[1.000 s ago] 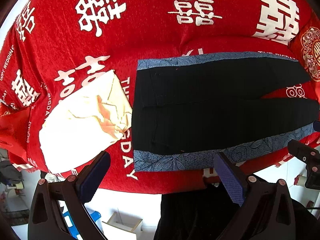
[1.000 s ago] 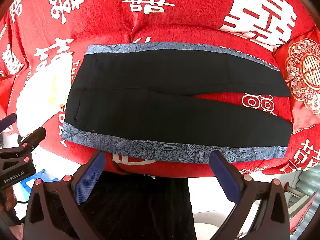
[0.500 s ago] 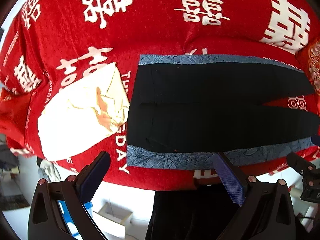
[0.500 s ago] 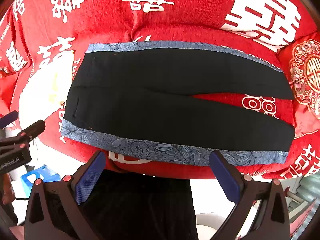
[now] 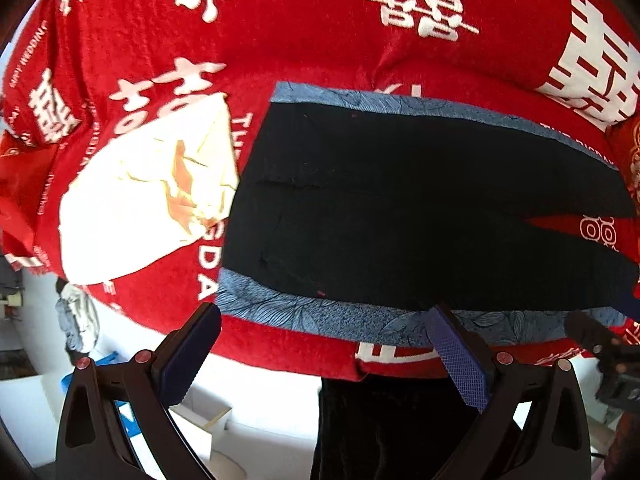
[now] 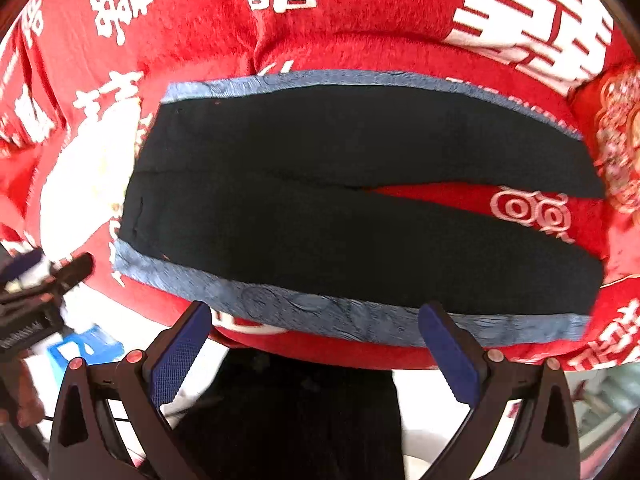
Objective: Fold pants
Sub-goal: 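Grasp the blue waistband edge with the left gripper while the right gripper grasps it too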
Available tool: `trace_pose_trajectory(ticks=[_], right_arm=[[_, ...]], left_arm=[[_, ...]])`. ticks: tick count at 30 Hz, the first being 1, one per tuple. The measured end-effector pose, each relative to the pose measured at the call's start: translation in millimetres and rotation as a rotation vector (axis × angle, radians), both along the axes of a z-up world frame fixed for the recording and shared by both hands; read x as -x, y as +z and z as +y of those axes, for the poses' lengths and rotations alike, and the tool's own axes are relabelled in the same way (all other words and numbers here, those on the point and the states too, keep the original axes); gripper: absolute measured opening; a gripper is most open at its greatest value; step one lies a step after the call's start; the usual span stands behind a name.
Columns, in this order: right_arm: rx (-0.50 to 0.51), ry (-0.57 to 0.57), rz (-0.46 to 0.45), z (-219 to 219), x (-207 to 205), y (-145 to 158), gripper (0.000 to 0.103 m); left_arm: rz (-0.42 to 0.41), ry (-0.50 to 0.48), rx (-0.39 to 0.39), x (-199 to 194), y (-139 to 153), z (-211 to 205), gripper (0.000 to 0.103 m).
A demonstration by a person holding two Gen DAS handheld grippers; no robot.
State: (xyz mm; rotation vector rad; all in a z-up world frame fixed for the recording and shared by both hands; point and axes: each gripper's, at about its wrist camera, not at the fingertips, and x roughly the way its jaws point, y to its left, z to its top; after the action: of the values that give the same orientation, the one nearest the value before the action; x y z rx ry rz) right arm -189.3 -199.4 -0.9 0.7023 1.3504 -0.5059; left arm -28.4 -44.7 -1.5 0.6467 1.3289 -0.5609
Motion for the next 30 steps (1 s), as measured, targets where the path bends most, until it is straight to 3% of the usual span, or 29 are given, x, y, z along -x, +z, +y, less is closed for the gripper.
trace_pose_trajectory(ticks=[3,5,9,10,11,13,15,20,30], right_arm=[[-0.074,-0.084,-0.106,-1,9,-15,0.103],[-0.187,-0.151,-0.220,0,19,-33,0.103],[-0.376,-0.254,-0.364,9,39,-78,0.101],[-0.418,-0.283,-0.391,14,47,-94,0.095],[-0.442,-0.298,-0.400,16,52,-104,0.081],[-0.513,-0.332,-0.414,26,63,-132,0.068],[-0.555,-0.342,-0.428,33,74,-154,0.066],[-0.569,-0.353,-0.437,47,84,-192,0.066],[-0.559,-0.365,-0.588,42,84,-195,0.067]], left_arm=[[0.048,0.033,0.029,-14,-29,13,0.103],[0.081,0.074,0.055,-24,-48,27,0.103],[0.140,0.156,0.098,-40,-94,66,0.103],[0.147,0.169,0.096,-43,-103,73,0.103],[0.158,0.183,0.097,-45,-112,81,0.103],[0.183,0.203,0.117,-47,-127,95,0.103],[0.199,0.210,0.143,-47,-142,106,0.103],[0.270,0.237,0.195,-44,-169,116,0.103],[0.297,0.308,0.327,-48,-171,112,0.103]])
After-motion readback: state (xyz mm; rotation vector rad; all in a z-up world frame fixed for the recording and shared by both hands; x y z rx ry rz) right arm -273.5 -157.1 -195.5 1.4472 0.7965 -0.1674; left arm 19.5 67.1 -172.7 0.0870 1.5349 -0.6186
